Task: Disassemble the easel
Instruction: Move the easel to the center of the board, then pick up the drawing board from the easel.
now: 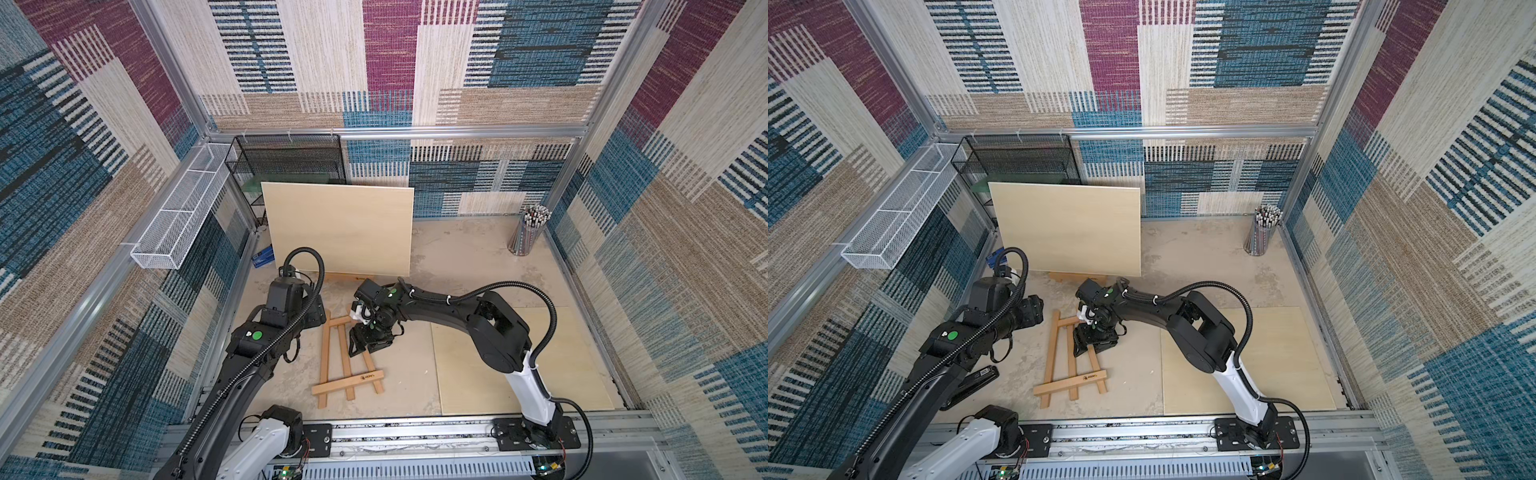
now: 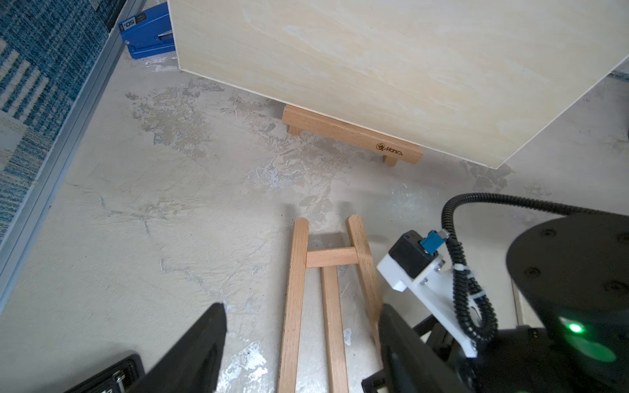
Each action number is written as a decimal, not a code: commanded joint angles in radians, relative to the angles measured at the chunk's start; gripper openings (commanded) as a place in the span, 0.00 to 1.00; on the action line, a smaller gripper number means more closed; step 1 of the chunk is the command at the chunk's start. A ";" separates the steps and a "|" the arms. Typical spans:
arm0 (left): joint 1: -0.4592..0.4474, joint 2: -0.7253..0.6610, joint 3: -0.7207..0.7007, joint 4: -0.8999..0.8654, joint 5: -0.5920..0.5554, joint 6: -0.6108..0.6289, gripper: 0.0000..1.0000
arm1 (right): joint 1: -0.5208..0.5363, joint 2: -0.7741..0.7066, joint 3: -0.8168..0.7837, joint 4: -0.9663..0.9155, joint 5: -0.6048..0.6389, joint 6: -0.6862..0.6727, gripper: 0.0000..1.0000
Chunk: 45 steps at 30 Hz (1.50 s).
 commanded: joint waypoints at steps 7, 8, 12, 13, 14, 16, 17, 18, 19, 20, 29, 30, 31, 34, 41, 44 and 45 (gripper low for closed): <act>0.004 0.017 0.015 0.004 0.020 0.022 0.73 | 0.016 0.024 0.000 0.056 -0.104 0.005 0.71; 0.004 0.018 0.015 0.004 0.021 0.022 0.73 | 0.020 0.027 -0.002 0.067 -0.116 0.008 0.71; 0.006 0.024 0.018 0.001 0.024 0.031 0.72 | 0.031 0.049 0.016 0.100 -0.165 0.018 0.71; 0.007 0.027 0.020 0.001 0.026 0.033 0.73 | 0.034 0.057 0.029 0.101 -0.173 0.018 0.71; 0.008 0.032 0.021 0.001 0.027 0.036 0.72 | 0.036 0.065 0.040 0.102 -0.180 0.018 0.71; 0.011 0.046 0.031 0.001 0.033 0.043 0.73 | 0.041 0.085 0.065 0.112 -0.199 0.024 0.71; 0.012 0.051 0.037 0.002 0.034 0.047 0.72 | 0.044 0.094 0.076 0.114 -0.204 0.026 0.71; 0.013 0.057 0.042 0.000 0.037 0.053 0.72 | 0.048 0.106 0.087 0.117 -0.211 0.028 0.71; 0.015 0.062 0.047 0.001 0.038 0.056 0.73 | 0.051 0.115 0.098 0.121 -0.217 0.031 0.71; 0.016 0.066 0.050 0.003 0.040 0.059 0.72 | 0.052 0.124 0.105 0.127 -0.223 0.034 0.71; 0.038 0.093 0.069 0.030 0.063 0.066 0.73 | -0.058 0.021 0.062 0.082 -0.061 -0.024 0.75; 0.041 0.099 0.072 0.036 0.071 0.065 0.72 | -0.085 -0.013 0.047 0.080 -0.033 -0.047 0.78; 0.043 0.109 0.075 0.041 0.083 0.065 0.73 | -0.117 -0.053 0.033 0.081 -0.005 -0.080 0.82; 0.056 0.147 0.097 0.061 0.122 0.072 0.73 | -0.191 -0.154 0.001 0.091 0.074 -0.184 0.91; 0.104 0.263 0.185 0.084 0.199 0.096 0.72 | -0.398 -0.316 -0.072 0.199 0.178 -0.338 0.95; 0.134 0.311 0.222 0.085 0.238 0.103 0.72 | -0.482 -0.373 -0.124 0.309 0.185 -0.360 0.96; 0.146 0.326 0.234 0.086 0.251 0.105 0.72 | -0.513 -0.392 -0.148 0.351 0.179 -0.365 0.96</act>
